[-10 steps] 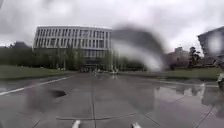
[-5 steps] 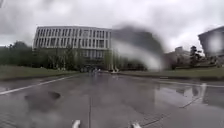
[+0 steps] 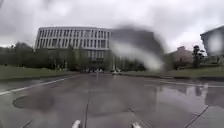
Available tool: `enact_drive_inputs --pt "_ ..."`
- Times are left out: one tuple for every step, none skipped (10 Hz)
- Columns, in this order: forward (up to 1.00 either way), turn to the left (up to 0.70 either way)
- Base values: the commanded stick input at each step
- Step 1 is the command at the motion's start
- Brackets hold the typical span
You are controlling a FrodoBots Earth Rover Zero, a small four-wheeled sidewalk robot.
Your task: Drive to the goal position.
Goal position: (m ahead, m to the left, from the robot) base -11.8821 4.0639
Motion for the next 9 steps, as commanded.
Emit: enact_drive_inputs --pt "0.70 0.00" --pt "0.70 0.00" --pt "0.70 0.00" --pt "0.70 0.00" --pt "0.70 0.00" --pt "0.70 0.00" --pt "0.70 0.00" --pt "0.70 0.00" --pt "0.70 0.00"
